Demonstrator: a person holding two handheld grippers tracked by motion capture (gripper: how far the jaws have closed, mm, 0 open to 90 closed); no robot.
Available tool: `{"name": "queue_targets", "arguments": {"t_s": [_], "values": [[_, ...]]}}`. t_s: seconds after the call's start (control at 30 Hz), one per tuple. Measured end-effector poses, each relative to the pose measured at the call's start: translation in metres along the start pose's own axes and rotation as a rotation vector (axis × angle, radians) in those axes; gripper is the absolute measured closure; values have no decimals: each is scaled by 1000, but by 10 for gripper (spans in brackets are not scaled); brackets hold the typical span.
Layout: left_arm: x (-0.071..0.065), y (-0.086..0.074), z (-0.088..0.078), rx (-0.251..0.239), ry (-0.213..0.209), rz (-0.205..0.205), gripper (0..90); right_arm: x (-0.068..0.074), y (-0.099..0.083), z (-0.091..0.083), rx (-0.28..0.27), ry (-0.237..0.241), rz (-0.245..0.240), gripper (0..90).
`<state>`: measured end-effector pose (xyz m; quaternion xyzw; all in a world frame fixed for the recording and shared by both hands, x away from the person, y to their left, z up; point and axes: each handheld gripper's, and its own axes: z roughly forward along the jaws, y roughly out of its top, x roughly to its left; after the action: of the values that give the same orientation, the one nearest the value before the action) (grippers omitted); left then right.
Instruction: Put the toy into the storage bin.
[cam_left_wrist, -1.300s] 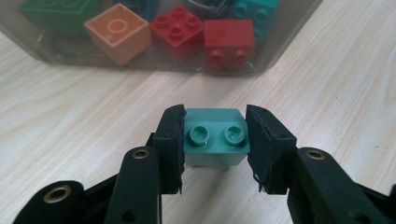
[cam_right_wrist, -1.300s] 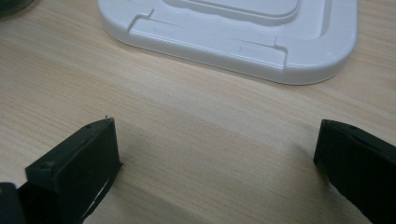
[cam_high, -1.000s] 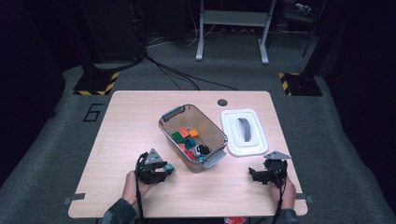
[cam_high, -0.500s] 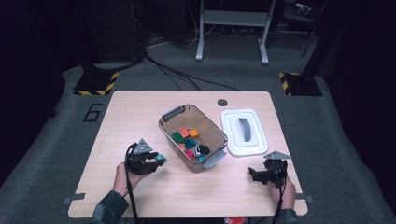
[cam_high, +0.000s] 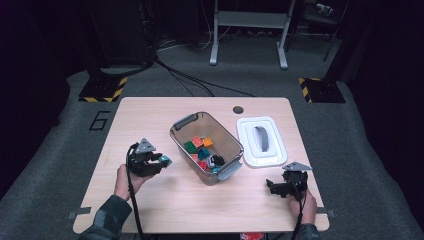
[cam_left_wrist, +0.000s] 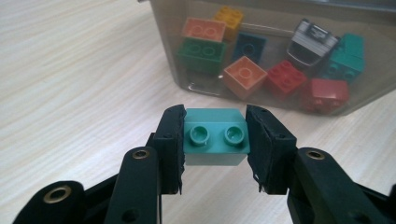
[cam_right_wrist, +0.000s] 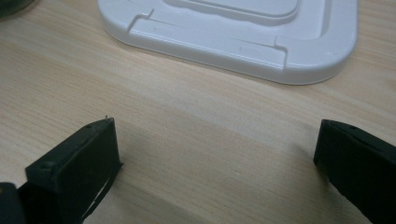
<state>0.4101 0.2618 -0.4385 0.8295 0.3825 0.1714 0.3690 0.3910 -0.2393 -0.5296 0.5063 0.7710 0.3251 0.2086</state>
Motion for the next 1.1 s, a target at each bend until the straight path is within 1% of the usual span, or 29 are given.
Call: {"name": "queue_targets", "arguments": {"t_s": [0.13, 0.17, 0.23, 0.37, 0.4, 0.43, 0.53, 0.57, 0.6, 0.67, 0.9, 0.93, 1.03, 1.07, 1.1], "values": [[6, 7, -4, 2, 20, 2, 592, 0, 0, 0, 0, 0, 0, 0], [7, 9, -5, 11, 21, 6, 593, 0, 0, 0, 0, 0, 0, 0], [10, 13, -7, -5, 37, 5, 592, 0, 0, 0, 0, 0, 0, 0], [16, 24, -14, -6, 52, 10, 593, 0, 0, 0, 0, 0, 0, 0], [17, 27, -15, -15, 59, 8, 592, 0, 0, 0, 0, 0, 0, 0], [18, 30, -17, -15, 67, 15, 593, 0, 0, 0, 0, 0, 0, 0], [22, 38, -21, -31, 82, 10, 592, 0, 0, 0, 0, 0, 0, 0], [24, 42, -23, -29, 85, 17, 593, 0, 0, 0, 0, 0, 0, 0], [25, 45, -24, -38, 87, 9, 592, 0, 0, 0, 0, 0, 0, 0], [26, 51, -26, -48, 100, 13, 592, 0, 0, 0, 0, 0, 0, 0], [28, 72, -31, -59, 107, 34, 592, 0, 0, 0, 0, 0, 0, 0], [28, 75, -31, -67, 107, 35, 593, 0, 0, 0, 0, 0, 0, 0], [27, 84, -31, -63, 109, 56, 592, 0, 0, 0, 0, 0, 0, 0], [27, 87, -30, -68, 107, 53, 592, 0, 0, 0, 0, 0, 0, 0], [26, 89, -30, -71, 112, 60, 592, 0, 0, 0, 0, 0, 0, 0]]}}
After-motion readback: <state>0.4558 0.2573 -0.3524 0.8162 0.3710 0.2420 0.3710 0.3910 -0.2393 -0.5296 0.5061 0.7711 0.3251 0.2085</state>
